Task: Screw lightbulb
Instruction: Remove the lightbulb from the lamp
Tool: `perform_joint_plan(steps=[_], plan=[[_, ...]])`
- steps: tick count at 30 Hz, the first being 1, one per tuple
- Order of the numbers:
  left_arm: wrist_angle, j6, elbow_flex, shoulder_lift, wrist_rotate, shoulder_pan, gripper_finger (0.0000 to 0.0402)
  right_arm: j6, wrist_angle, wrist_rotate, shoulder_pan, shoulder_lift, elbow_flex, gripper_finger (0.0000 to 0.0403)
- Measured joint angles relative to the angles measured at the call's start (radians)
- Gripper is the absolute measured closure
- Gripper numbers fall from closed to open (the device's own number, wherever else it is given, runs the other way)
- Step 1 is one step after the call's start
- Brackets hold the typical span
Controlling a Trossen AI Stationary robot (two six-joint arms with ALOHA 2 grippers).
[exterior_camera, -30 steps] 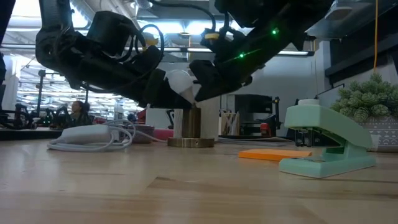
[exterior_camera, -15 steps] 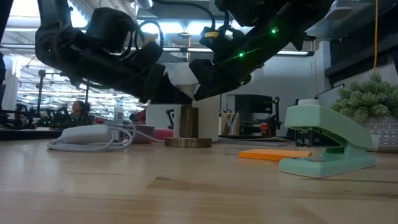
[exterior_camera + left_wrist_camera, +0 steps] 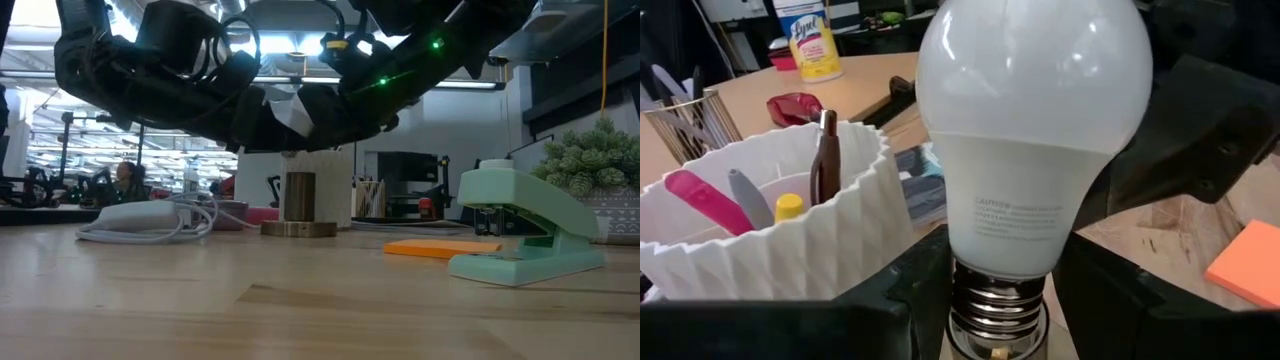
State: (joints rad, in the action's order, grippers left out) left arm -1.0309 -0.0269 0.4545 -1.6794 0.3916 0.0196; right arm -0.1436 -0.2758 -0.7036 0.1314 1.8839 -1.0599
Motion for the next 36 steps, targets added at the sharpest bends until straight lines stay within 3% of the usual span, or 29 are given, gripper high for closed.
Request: perform_joint_plan(steps=[8, 19, 26, 31, 36], plan=[[0.005, 0.001, 0.0, 0.001, 0.001, 0.001, 0.0247, 0.016, -0.021, 0.002, 0.0, -0.001, -0.001, 0.0397], [0.002, 0.001, 0.0, 0.011, 0.038, 0.007, 0.0287, 0.022, -0.016, 0.001, 0.0, -0.001, -0.002, 0.0397], [0.001, 0.0, 0.0, 0.011, 0.16, 0.023, 0.028, 0.023, 0.008, -0.019, 0.0, -0.01, -0.002, 0.0397], [0.014, 0.006, 0.0, 0.011, 0.238, 0.023, 0.0281, 0.018, 0.119, -0.02, 0.004, -0.064, -0.002, 0.0397], [0.203, 0.14, -0.001, 0.057, 0.275, 0.027, 0.0278, 0.019, 0.216, -0.051, 0.036, -0.13, -0.002, 0.0397]])
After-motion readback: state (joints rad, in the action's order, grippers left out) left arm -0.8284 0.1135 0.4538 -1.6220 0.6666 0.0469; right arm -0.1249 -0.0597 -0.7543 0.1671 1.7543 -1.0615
